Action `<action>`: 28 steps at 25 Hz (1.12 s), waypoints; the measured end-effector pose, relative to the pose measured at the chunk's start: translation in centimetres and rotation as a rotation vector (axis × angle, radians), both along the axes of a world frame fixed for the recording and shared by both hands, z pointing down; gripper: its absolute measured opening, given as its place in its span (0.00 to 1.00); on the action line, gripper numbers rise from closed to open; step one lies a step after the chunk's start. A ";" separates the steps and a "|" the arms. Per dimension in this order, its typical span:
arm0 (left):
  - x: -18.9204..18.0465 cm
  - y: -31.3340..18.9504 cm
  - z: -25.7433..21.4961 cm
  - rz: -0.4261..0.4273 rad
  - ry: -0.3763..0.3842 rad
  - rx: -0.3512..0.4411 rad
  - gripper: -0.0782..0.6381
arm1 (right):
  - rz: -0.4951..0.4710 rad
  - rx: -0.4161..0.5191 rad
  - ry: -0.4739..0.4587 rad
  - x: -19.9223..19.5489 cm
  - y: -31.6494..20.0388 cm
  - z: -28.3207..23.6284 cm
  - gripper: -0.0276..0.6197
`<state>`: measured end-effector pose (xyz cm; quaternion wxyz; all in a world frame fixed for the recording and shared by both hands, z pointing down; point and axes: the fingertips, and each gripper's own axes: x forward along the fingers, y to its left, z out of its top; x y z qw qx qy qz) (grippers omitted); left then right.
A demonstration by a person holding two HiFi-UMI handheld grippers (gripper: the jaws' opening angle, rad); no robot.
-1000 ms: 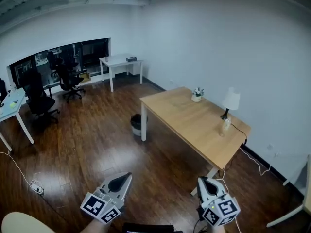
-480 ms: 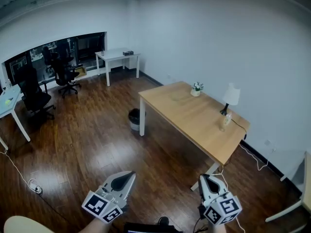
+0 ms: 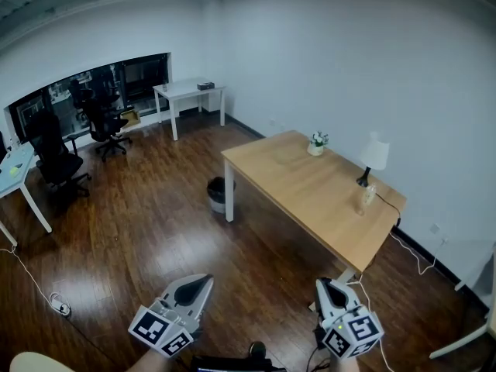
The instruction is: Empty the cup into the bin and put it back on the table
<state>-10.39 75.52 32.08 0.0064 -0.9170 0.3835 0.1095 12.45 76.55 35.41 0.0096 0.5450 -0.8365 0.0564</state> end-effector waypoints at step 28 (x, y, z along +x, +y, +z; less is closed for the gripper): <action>8.6 -15.2 -0.4 0.015 -0.023 -0.013 0.10 | -0.018 -0.012 -0.011 7.2 -14.0 0.3 0.04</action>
